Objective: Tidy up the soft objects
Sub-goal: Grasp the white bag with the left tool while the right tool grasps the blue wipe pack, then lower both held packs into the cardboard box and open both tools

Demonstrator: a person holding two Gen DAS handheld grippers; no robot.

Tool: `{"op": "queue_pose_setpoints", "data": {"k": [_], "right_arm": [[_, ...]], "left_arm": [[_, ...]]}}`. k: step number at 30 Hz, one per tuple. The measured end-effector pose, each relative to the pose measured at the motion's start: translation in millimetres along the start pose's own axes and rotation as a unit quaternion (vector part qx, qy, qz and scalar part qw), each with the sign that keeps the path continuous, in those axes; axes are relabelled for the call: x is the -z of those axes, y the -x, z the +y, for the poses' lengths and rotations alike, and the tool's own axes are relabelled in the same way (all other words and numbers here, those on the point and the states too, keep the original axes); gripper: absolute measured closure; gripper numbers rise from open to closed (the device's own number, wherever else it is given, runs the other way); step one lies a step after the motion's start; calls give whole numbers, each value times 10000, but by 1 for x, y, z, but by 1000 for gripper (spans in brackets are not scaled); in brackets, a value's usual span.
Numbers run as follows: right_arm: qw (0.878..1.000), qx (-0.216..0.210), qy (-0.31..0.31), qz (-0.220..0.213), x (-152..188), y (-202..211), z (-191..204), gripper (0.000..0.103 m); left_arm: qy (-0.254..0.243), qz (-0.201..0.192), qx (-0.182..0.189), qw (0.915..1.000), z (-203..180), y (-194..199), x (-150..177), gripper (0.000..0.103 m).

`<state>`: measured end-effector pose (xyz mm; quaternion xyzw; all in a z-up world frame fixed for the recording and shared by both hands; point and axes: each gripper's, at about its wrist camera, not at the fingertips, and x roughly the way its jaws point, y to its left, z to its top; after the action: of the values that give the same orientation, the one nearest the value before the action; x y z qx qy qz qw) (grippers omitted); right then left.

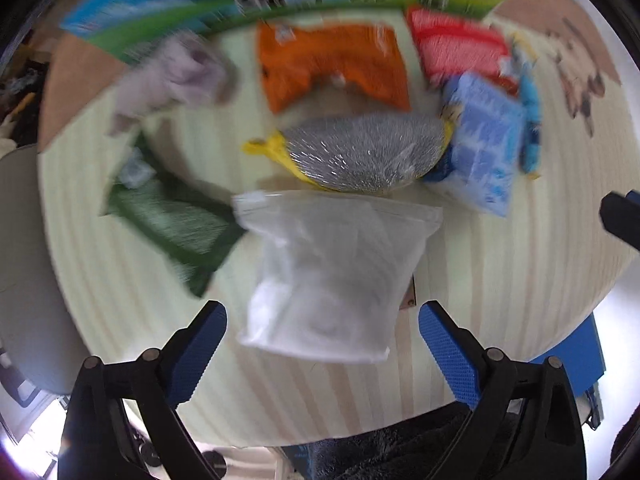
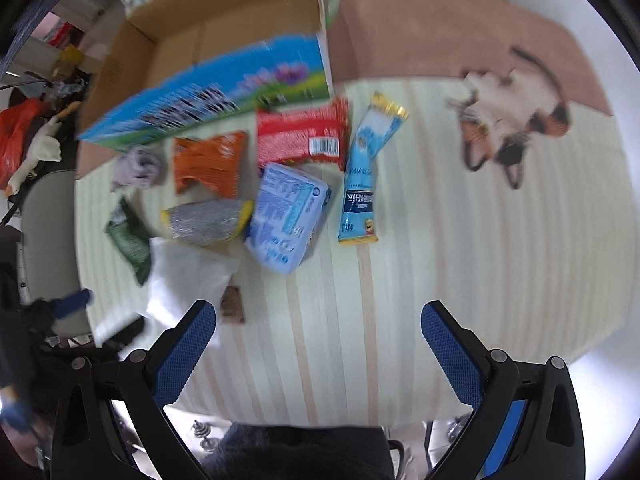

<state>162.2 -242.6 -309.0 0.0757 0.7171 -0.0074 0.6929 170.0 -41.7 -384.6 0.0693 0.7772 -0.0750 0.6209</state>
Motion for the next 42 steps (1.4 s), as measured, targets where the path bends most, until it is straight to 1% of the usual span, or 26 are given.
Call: {"op": "queue_pose_setpoints", "data": {"k": [1,3,4,5,6,7,10,12,15,18,20,21,22,23,25,26,28,29,30,31,35,37,39,40,41,42], "right_arm": [[9999,70,7,84,-8,-17,0,0],[9998,11,-28,202,-21,-35,0,0],[9996,-1,-80,286,-28,-47,0,0],[9993,-32,-124,346,-33,-56,0,0],[9989,-111,-182,412,-41,-67,2,0],[9985,-191,-220,474,-47,-76,4,0],[9969,-302,-349,640,-60,-99,13,0],[9960,-318,-395,729,-67,-114,21,3],[9961,-137,-444,757,-73,-131,35,6],[9968,175,-320,708,-70,-140,47,36],[9976,217,-159,643,-64,-139,51,41],[9977,259,-42,627,-61,-138,53,47],[9975,265,49,657,-57,-138,54,52],[9972,249,92,693,-53,-139,54,55],[9971,165,181,722,-45,-138,53,64],[9970,152,235,721,-40,-139,52,64],[9970,18,313,713,-33,-128,52,66],[9969,-46,342,710,-31,-124,51,66],[9967,-134,397,700,-28,-118,49,66],[9963,-248,465,673,-25,-108,50,66],[9945,-630,682,486,-21,-61,56,67],[9929,-813,791,357,-24,-31,59,67],[9909,-983,909,154,-37,2,63,67],[9896,-1060,974,46,-51,26,61,67],[9882,-1136,1022,-87,-64,44,67,67],[9870,-1189,1067,-179,-78,61,62,66]], "left_arm": [[-31,86,-21,10000,-2,-10,-4,5],[-42,310,2,9995,-4,-35,-12,4],[-2,365,92,9993,-5,-42,-13,4],[20,369,72,9993,-6,-45,-12,5],[70,329,-48,9994,-6,-47,-10,13],[120,290,-68,9995,-4,-47,-7,16],[476,123,94,9987,3,-43,6,23],[830,116,172,9963,13,-42,18,24],[1283,26,188,9915,25,-46,34,25],[1573,-5,299,9871,32,-45,44,25],[1665,-61,285,9856,33,-41,50,26],[1684,-110,238,9854,31,-41,53,26],[1683,-114,210,9854,35,-24,56,26],[1669,-163,192,9856,33,-18,60,26],[1656,-232,179,9858,31,-4,69,27],[1643,-283,170,9859,29,7,74,27],[1640,-425,175,9854,25,28,86,27],[1649,-498,199,9848,24,23,76,27],[1685,-607,269,9835,23,39,82,27],[1704,-674,315,9826,25,60,82,27],[1719,-1216,511,9763,29,133,77,27],[1703,-1473,663,9721,35,173,58,27],[1598,-1664,880,9690,46,211,27,27],[1533,-1721,924,9687,41,214,1,27],[1477,-1765,919,9688,42,219,-16,27],[1398,-1831,869,9692,47,230,-37,27]]}}
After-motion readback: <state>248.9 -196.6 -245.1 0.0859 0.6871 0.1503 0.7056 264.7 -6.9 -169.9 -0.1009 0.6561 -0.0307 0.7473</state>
